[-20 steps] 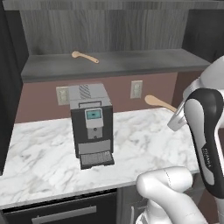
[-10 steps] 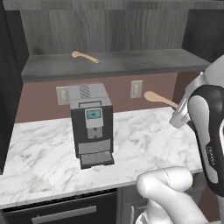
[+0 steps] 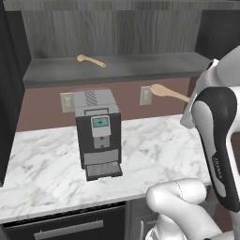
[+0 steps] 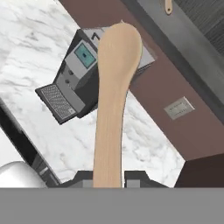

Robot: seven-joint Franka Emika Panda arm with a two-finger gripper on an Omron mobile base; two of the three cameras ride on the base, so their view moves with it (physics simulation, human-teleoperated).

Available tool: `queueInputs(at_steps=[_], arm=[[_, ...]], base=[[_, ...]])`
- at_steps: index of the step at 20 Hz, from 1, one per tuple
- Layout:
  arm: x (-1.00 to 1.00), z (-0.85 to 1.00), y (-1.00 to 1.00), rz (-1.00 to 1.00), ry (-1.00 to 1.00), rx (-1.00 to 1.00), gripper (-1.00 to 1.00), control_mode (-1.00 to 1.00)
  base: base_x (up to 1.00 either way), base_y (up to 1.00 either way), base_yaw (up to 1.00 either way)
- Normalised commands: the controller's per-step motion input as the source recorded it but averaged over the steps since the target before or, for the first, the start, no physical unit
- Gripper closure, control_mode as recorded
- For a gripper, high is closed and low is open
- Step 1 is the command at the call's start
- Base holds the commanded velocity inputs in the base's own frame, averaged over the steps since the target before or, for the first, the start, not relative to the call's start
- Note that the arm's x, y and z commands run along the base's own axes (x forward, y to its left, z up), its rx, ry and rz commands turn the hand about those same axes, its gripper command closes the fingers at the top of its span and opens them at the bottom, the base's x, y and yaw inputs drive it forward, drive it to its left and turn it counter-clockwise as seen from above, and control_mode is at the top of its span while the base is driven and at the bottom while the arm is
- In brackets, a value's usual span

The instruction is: Organize the utensils by type. Pick up the wooden spoons from the counter and place them in the open cabinet. Then pick up the metallic utensils from the counter and place them in the open drawer.

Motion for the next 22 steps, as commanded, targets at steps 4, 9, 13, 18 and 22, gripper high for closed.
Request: queueInputs(at_steps=[4,9,13,18,22], arm=[[0.09,0.18,0.12,0.00,-0.20,-0.09,1.00,-1.00],[0.46,0.14,0.00,0.00,-0.18,0.00,1.00,-1.00],[0.63,0.29,0.00,0.00,-0.01,0.00,1.00,-1.00],[0.80,0.08,0.00,0.00,0.00,0.00,1.00,-1.00],[0.89,0.01,0.00,0.00,0.00,0.00,1.00,-1.00]], base=[[0.00,0.00,0.00],[0.00,0.00,0.00],[0.00,0.00,0.00],[0.00,0.00,0.00],[0.00,0.00,0.00]])
